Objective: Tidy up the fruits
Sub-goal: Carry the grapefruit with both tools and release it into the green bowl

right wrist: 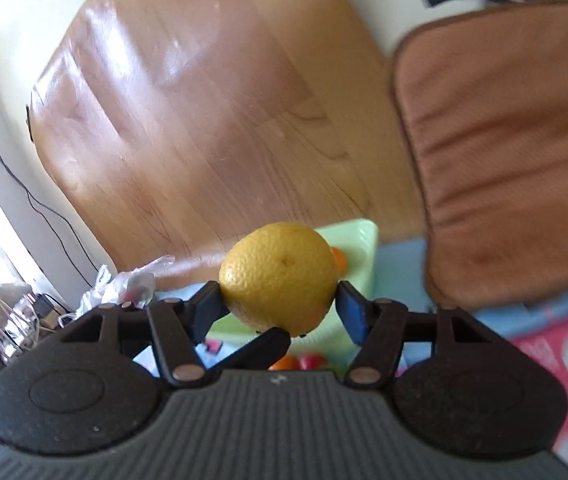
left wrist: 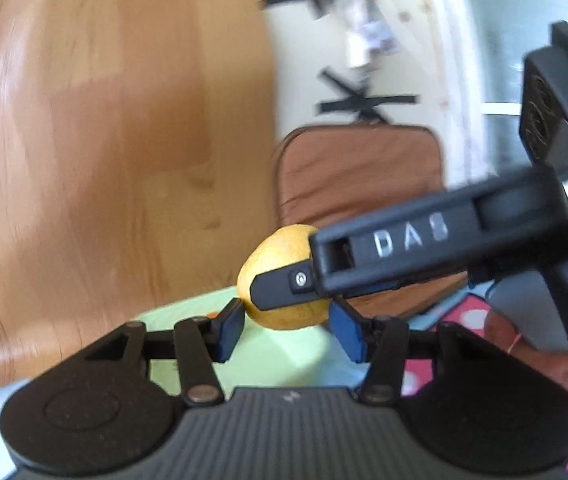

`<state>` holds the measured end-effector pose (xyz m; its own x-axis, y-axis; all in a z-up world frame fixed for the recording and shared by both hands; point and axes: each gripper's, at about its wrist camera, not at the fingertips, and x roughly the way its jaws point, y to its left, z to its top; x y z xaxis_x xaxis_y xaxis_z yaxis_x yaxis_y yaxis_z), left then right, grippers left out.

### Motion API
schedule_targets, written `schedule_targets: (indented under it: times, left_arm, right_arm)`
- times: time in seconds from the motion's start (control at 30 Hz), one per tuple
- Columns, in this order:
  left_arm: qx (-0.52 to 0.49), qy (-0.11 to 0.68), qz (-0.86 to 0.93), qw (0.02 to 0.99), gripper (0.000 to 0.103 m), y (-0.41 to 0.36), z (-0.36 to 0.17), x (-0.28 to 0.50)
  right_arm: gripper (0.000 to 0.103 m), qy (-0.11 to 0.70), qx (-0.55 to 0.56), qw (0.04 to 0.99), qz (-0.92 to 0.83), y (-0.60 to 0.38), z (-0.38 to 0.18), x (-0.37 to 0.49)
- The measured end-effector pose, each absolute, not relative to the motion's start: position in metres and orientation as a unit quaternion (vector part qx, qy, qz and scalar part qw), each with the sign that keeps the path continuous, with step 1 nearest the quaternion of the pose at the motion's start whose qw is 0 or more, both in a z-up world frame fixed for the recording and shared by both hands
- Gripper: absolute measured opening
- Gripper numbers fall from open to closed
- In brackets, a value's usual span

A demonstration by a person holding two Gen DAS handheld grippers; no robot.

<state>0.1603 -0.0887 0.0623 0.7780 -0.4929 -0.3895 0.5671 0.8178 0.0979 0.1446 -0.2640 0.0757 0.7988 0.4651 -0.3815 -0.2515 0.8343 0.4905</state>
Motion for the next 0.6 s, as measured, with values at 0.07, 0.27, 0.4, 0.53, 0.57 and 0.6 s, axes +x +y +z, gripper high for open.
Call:
schedule_targets:
  times: [0.07, 0.27, 0.4, 0.53, 0.57, 0.6]
  left_arm:
    - [0.094, 0.210, -0.284, 0.931, 0.048, -0.082, 0.054, 0.183]
    - [0.098, 0.234, -0.269, 0.929, 0.048, -0.075, 0.038, 0.200]
    - [0.068, 0.223, -0.265, 0.936, 0.048, -0.052, 0.052, 0.188]
    - [0.029, 0.224, -0.243, 0.943, 0.048, -0.004, 0.060, 0.166]
    - [0.018, 0.230, -0.237, 0.944, 0.048, 0.008, 0.059, 0.161]
    - [0.007, 0.239, -0.229, 0.944, 0.048, 0.019, 0.056, 0.158]
  right_arm:
    - [0.066, 0.261, 0.191, 0.926, 0.195, -0.252, 0.072, 0.166]
    - [0.067, 0.307, 0.168, 0.919, 0.179, -0.230, 0.042, 0.207]
    - [0.067, 0.268, 0.152, 0.935, 0.177, -0.231, 0.054, 0.193]
    - [0.065, 0.216, 0.135, 0.950, 0.180, -0.244, 0.078, 0.153]
    - [0.061, 0.208, 0.128, 0.952, 0.186, -0.247, 0.081, 0.136]
    - [0.058, 0.207, 0.117, 0.952, 0.191, -0.246, 0.080, 0.124]
